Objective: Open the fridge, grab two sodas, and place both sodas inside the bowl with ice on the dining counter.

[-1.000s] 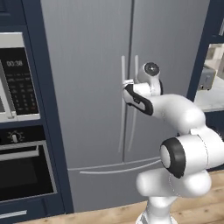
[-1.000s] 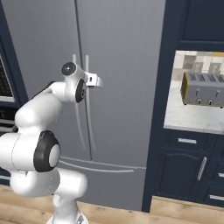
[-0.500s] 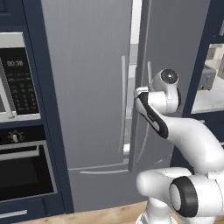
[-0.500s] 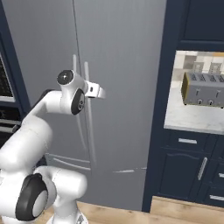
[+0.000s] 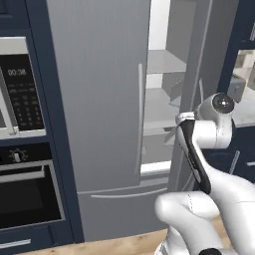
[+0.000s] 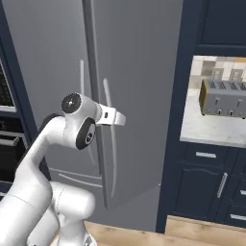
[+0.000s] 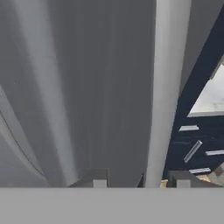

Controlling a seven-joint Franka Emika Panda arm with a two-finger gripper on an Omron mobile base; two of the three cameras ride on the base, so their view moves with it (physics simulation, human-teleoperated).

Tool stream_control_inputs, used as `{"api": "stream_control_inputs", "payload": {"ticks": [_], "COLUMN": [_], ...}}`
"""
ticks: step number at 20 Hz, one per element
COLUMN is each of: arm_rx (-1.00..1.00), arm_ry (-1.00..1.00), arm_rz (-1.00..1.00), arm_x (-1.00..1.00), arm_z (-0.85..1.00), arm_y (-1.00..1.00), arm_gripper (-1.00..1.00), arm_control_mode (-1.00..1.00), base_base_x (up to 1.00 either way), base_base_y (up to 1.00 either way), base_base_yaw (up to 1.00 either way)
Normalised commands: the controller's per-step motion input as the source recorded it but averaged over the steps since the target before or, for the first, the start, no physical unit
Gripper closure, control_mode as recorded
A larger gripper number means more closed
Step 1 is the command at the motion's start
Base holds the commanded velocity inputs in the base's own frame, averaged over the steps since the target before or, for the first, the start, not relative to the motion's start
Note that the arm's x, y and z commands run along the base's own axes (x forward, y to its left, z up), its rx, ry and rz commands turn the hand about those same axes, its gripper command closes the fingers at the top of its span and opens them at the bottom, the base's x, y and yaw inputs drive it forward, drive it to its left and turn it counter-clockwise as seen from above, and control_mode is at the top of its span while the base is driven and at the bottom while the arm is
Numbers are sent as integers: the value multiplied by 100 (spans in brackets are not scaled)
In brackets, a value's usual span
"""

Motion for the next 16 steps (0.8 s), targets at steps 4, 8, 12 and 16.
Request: {"api": "stream_control_inputs", "payload": {"ticks": [4, 8, 12, 16], "arm_rx": [-6, -8, -13, -17], "arm_ry": [-16, -20, -10, -1], "arm_rz": [0, 0, 0, -4], "arm_x": [-100, -100, -79, -18], "arm_z": [2, 62, 98, 83], "arm_y": [-1, 31, 67, 89], "arm_gripper": [-100, -100, -100, -100], "arm_control_mode": [-100, -100, -100, -100], "base_base_x": [0, 0, 0, 0], "base_base_y": [0, 0, 0, 0], "base_base_yaw": [0, 0, 0, 0]}}
